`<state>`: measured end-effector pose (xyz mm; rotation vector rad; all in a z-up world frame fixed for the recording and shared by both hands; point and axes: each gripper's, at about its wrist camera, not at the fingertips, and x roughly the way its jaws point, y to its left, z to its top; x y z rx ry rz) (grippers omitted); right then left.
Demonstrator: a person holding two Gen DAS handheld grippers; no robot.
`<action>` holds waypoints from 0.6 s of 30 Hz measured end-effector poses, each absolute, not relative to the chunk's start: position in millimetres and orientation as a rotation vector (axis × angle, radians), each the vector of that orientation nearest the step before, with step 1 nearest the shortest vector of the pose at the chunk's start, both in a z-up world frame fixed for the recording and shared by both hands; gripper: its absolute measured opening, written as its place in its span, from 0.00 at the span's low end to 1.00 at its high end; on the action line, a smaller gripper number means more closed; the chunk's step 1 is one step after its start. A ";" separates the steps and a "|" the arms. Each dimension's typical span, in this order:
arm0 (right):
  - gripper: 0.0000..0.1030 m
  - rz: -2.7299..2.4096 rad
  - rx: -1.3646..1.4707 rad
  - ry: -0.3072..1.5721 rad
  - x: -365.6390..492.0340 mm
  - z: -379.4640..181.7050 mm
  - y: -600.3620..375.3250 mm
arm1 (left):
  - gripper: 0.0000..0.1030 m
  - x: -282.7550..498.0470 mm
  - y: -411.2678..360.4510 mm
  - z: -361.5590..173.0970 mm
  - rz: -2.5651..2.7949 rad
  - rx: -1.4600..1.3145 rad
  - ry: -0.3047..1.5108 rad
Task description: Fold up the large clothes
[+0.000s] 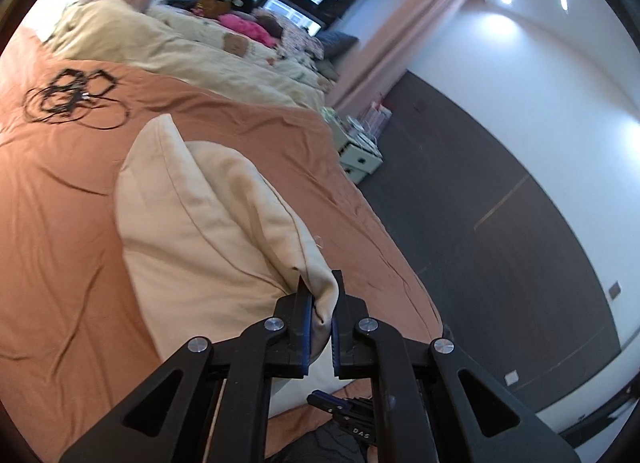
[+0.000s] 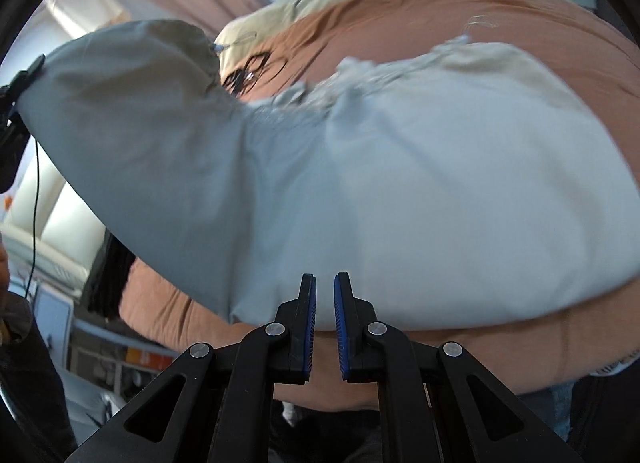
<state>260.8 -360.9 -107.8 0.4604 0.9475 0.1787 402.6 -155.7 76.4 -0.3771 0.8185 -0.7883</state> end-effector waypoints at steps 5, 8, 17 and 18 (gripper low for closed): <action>0.10 0.124 0.527 0.907 237.6 -107.6 -405.1 | 0.09 412.0 -219.2 67.0 -0.840 -0.314 0.876; 0.10 0.091 0.563 0.897 225.1 -111.8 -429.1 | 0.09 409.1 -260.2 49.2 -0.885 -0.267 0.936; 0.64 0.000 0.707 0.884 193.6 -129.2 -494.9 | 0.28 381.5 -347.0 -18.7 -0.975 -0.043 1.175; 0.68 -0.003 0.730 0.867 189.7 -129.7 -502.0 | 0.47 378.6 -348.4 -19.0 -0.968 -0.032 1.176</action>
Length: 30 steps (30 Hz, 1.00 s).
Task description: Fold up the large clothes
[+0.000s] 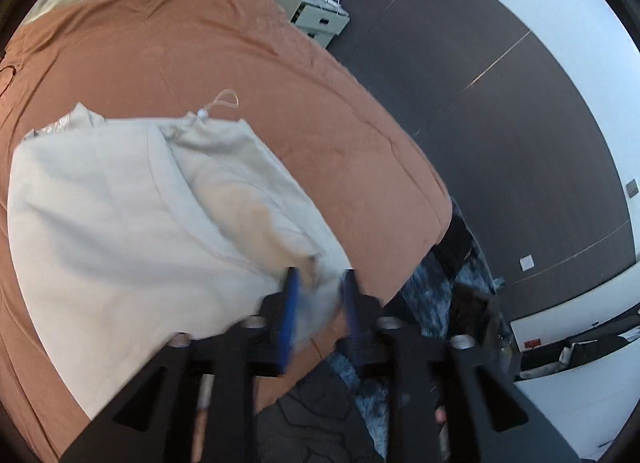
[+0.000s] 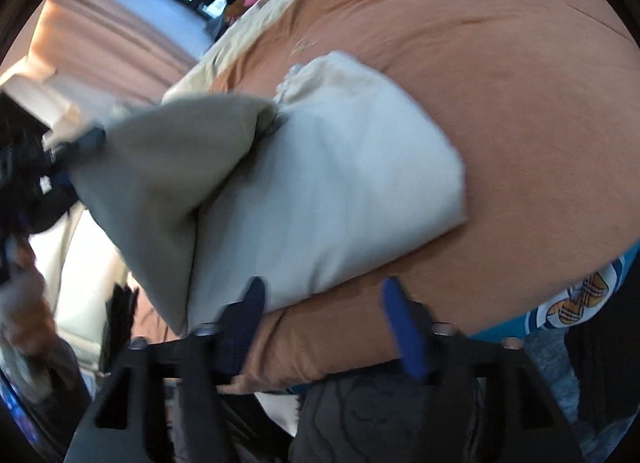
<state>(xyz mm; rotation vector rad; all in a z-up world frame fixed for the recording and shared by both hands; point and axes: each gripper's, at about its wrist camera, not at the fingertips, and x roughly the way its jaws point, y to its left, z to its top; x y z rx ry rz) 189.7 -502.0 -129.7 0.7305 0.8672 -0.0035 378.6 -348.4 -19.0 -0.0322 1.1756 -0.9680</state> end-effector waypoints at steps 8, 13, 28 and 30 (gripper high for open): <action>0.70 0.007 0.796 0.817 186.2 -121.9 -523.7 | 0.76 385.4 -317.6 -6.3 -0.878 -0.019 1.097; 0.70 0.060 0.738 0.844 213.2 -115.2 -516.8 | 0.76 405.1 -281.8 -18.0 -0.785 -0.066 1.093; 0.70 0.183 0.636 1.066 354.6 -129.6 -526.6 | 0.76 456.6 -176.2 -89.9 -0.521 -0.184 1.141; 0.70 0.206 0.630 1.096 367.5 -133.2 -524.6 | 0.76 462.4 -165.4 -102.6 -0.499 -0.203 1.152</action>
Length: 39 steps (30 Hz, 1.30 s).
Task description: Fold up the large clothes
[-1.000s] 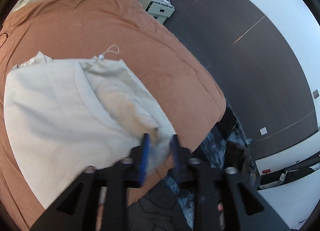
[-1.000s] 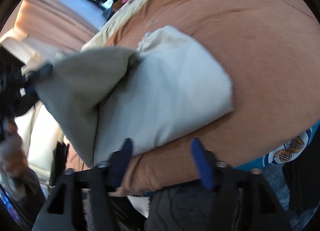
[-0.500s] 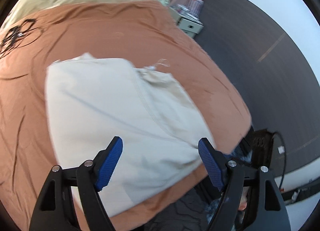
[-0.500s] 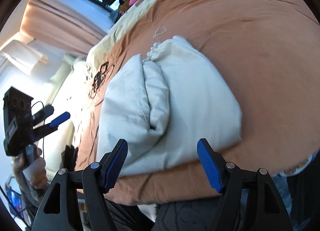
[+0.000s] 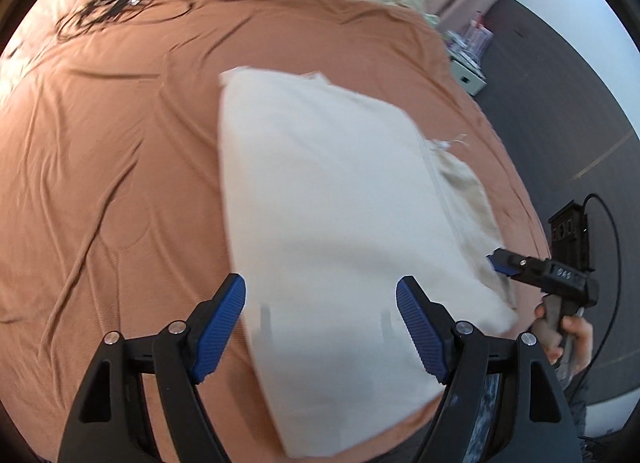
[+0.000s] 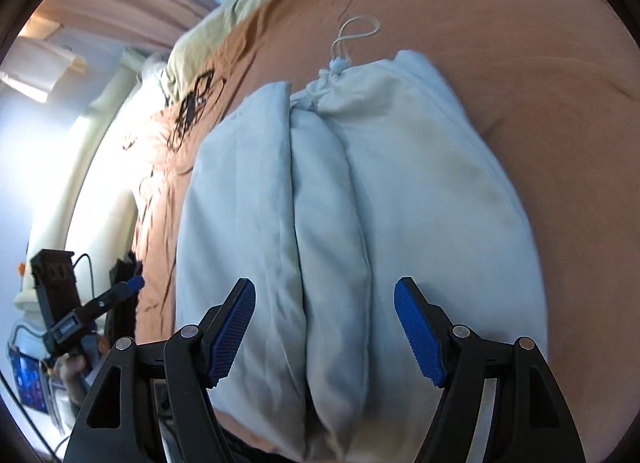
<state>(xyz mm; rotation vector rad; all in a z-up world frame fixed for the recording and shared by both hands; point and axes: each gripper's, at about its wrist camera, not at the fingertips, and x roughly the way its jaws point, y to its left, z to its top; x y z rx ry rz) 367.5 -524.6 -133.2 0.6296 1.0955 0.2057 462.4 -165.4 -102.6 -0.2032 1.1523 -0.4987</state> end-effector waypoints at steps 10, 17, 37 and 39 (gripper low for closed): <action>0.70 0.331 0.644 1.239 442.6 -154.0 -509.6 | 0.76 477.7 -140.7 -167.8 -0.459 -0.295 1.248; 0.22 0.347 0.514 1.286 468.8 -160.6 -474.7 | 0.73 477.5 -141.0 -178.7 -0.488 -0.326 1.252; 0.05 0.187 0.324 1.028 399.2 -86.0 -515.5 | 0.64 461.7 -190.7 -131.1 -0.619 -0.266 1.194; 0.05 0.146 0.341 1.012 393.3 -86.9 -527.5 | 0.64 461.6 -193.5 -129.5 -0.610 -0.258 1.193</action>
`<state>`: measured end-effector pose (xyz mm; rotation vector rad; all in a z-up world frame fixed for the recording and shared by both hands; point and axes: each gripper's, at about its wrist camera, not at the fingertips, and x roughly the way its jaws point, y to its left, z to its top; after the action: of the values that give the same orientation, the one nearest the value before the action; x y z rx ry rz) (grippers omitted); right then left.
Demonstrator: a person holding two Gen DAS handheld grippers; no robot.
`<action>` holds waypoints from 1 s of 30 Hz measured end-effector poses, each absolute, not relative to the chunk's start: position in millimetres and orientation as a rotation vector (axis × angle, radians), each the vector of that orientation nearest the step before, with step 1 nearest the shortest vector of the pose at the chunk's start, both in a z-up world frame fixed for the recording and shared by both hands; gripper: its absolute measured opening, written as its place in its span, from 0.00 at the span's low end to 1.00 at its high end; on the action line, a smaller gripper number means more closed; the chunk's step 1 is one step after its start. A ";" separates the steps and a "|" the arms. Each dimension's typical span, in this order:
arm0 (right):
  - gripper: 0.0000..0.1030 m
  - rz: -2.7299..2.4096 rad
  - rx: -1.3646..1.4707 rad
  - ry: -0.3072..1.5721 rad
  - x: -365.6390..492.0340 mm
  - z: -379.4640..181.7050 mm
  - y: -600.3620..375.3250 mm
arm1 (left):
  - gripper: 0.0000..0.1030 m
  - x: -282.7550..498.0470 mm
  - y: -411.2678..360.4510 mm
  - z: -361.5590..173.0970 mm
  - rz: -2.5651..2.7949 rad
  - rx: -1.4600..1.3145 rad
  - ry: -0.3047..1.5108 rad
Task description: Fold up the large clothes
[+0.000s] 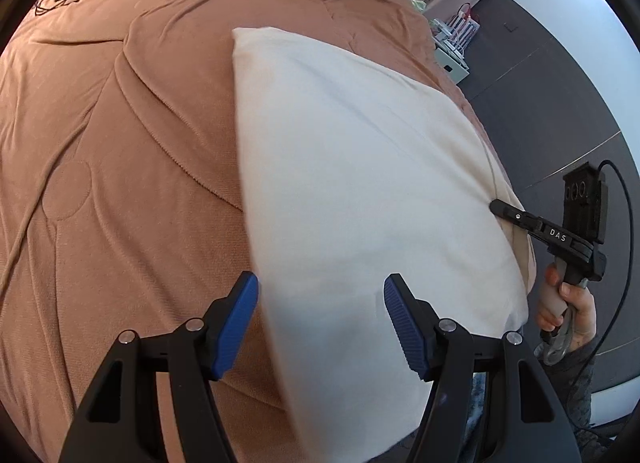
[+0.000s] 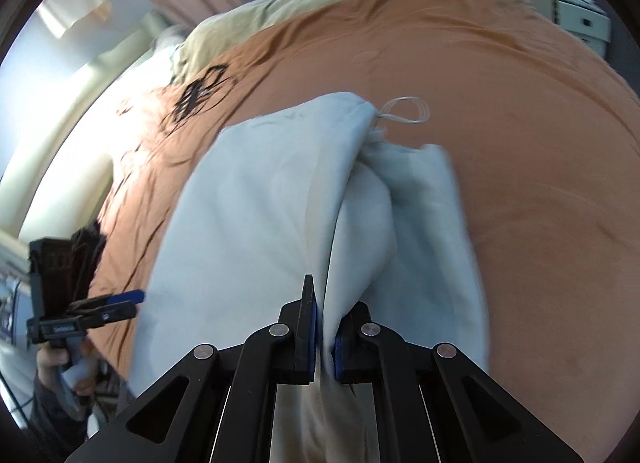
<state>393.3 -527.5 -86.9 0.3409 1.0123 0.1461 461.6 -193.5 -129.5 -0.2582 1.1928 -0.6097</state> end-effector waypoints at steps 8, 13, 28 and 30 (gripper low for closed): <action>0.07 0.087 0.477 1.065 386.4 -122.4 -583.2 | 0.64 458.7 -210.9 -142.7 -0.608 -0.230 1.232; 0.26 0.090 0.478 1.097 388.3 -135.2 -577.0 | 0.64 465.1 -218.9 -148.6 -0.599 -0.222 1.243; 0.72 0.183 0.653 1.113 415.6 -154.2 -618.8 | 0.64 511.5 -221.2 -149.2 -0.550 -0.248 1.218; 0.73 0.214 0.677 1.128 424.8 -161.9 -619.2 | 0.64 519.6 -222.7 -150.6 -0.543 -0.252 1.214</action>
<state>424.8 -619.2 -161.9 0.6772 1.1277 0.2141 519.6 -222.7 -150.6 -0.2519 1.2141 -0.5430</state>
